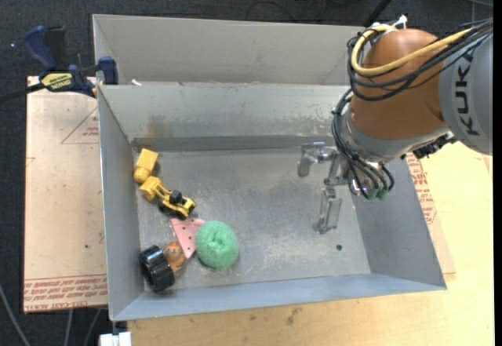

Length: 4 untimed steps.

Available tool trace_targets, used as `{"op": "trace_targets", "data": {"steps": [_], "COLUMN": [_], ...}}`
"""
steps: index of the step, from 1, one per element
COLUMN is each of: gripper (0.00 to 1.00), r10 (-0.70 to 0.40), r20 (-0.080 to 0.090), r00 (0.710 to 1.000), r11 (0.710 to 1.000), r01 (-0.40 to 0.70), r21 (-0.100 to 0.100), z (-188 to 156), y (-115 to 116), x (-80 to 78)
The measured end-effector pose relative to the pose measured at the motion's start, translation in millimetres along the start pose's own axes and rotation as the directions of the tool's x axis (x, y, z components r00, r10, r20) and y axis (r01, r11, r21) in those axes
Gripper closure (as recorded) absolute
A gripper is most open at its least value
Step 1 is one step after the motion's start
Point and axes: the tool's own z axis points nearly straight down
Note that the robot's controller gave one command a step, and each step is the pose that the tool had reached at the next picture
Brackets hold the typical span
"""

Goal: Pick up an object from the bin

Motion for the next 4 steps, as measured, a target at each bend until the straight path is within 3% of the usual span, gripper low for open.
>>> {"op": "trace_targets", "data": {"steps": [1,2,3,4], "gripper": [0.0,0.0,0.0,0.0], "r10": [0.0,0.061,0.051,-0.085], "r20": [0.008,0.016,0.01,0.009], "r00": [1.0,0.998,0.999,0.996], "r11": [1.0,0.998,0.999,0.996], "r01": [0.0,-0.061,-0.051,0.085], "r21": [0.0,0.0,-0.001,0.001], "z": [-4.6,32.6,91.8,107.8], "y": [0.0,25.7,44.7,100.0], "x": [-1.3,-5.1,13.3,-4.0]}}
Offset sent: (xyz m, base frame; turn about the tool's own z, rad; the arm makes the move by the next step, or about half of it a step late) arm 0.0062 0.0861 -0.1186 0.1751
